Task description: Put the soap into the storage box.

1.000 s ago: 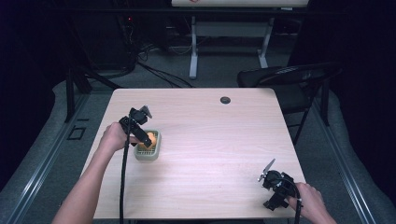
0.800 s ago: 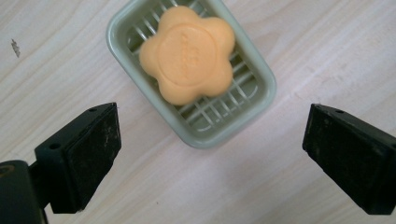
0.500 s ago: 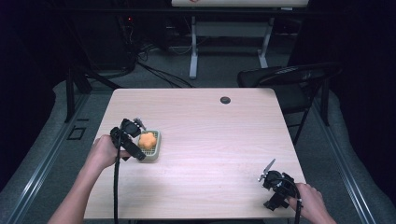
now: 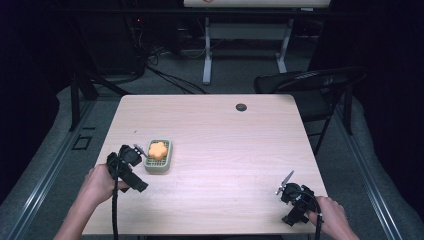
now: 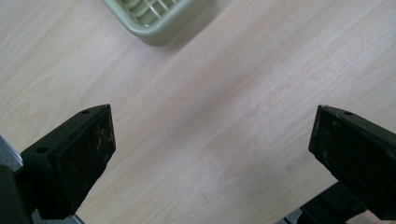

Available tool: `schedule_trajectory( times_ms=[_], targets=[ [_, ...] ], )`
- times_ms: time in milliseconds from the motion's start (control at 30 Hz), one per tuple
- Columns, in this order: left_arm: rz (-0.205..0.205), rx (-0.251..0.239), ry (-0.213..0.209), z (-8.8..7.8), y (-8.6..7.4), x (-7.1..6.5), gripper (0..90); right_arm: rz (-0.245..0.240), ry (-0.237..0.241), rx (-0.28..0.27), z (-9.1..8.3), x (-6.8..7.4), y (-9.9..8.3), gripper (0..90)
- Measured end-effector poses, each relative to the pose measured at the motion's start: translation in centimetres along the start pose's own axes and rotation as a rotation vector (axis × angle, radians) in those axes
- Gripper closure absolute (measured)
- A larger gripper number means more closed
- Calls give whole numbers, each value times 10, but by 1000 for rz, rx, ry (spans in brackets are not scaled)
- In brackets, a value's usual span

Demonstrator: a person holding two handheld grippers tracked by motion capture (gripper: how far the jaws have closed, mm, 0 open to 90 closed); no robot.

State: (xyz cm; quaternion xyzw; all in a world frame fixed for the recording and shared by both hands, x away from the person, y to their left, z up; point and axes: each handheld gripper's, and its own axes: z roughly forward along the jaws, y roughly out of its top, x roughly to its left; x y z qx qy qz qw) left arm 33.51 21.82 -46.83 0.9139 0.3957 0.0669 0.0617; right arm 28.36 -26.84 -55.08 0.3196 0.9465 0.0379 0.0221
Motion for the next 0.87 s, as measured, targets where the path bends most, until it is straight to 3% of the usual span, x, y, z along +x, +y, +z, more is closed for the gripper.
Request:
schedule_trajectory(
  times_ms=[367, 467, 600, 867],
  targets=[
    [-3, 41, -20, 22, -27, -17, 4, -3, -8, -1, 0, -1, 0, 158],
    [-21, 50, -36, 36, -37, -18, 3, -2, -9, -3, 0, 0, 0, 160],
    [-18, 78, -49, 48, -40, -17, 3, -6, -14, -6, -1, 1, -1, 156],
    [-16, 58, -54, 51, -39, -12, 3, -7, -11, 5, 1, -1, -1, 159]
  ],
)
